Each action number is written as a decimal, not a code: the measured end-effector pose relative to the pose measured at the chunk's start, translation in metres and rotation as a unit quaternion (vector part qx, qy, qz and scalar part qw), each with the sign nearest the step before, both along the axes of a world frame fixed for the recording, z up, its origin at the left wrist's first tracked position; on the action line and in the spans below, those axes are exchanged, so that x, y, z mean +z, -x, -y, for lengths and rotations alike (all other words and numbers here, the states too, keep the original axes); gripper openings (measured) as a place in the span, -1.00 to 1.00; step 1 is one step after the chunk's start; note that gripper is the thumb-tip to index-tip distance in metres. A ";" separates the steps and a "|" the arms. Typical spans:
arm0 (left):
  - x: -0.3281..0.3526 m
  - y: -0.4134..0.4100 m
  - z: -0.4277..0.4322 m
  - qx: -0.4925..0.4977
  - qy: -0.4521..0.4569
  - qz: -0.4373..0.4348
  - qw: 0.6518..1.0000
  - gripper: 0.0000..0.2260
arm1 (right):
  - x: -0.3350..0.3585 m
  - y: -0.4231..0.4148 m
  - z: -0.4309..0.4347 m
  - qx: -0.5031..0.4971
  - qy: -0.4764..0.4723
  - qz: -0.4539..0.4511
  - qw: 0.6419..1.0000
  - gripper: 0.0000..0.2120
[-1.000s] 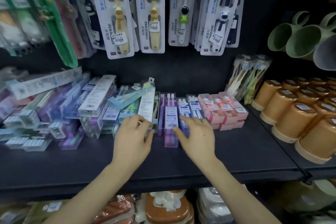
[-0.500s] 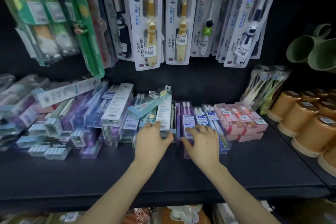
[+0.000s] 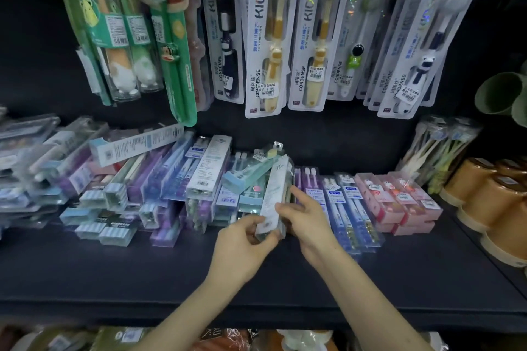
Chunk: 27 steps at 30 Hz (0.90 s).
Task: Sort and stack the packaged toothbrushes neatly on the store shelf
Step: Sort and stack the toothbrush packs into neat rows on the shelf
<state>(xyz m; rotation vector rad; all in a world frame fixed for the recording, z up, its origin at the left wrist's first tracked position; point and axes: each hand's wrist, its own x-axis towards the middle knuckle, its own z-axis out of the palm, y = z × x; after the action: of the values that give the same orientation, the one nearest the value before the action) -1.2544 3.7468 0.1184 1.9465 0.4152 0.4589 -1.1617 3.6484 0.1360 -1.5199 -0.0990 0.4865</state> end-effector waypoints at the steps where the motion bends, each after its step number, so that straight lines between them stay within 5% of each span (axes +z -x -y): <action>1: 0.001 0.001 -0.003 -0.022 -0.012 -0.004 1.000 -0.84 | -0.001 0.001 0.002 -0.010 -0.007 -0.001 1.000 -0.43; 4: 0.008 -0.005 -0.018 -0.022 -0.149 0.005 0.989 -0.80 | -0.003 -0.002 0.014 -0.044 0.005 0.017 0.999 -0.50; 7: 0.022 -0.035 -0.043 0.040 -0.378 0.112 0.918 -0.82 | -0.005 -0.014 0.031 -0.071 0.061 0.032 0.995 -0.49; 10: 0.035 -0.080 -0.057 -0.001 -0.531 -0.055 0.845 -0.65 | -0.008 -0.026 0.040 -0.084 0.085 0.032 0.992 -0.50; 13: 0.035 -0.113 -0.070 -0.038 -0.587 -0.204 0.782 -0.53 | -0.008 -0.030 0.038 -0.067 0.140 0.052 0.987 -0.51; 16: 0.028 -0.118 -0.083 -0.027 -0.600 -0.196 0.775 -0.54 | -0.005 -0.028 0.023 -0.045 0.181 0.087 0.978 -0.57; 19: 0.020 -0.110 -0.094 0.016 -0.598 -0.188 0.779 -0.54 | -0.002 -0.024 0.002 -0.023 0.243 0.170 0.955 -0.85; 23: 0.015 -0.104 -0.105 0.040 -0.567 -0.198 0.799 -0.53 | 0.006 -0.018 -0.032 0.026 0.339 0.240 0.909 -0.61; 27: 0.015 -0.094 -0.110 0.065 -0.544 -0.174 0.818 -0.53 | 0.008 -0.017 -0.050 0.027 0.380 0.269 0.885 -0.63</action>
<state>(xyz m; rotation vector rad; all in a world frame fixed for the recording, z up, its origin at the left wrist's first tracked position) -1.1608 3.8570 0.1334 3.1675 0.5921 0.4675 -1.1447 3.6983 0.1437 -2.4080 -0.4234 0.1176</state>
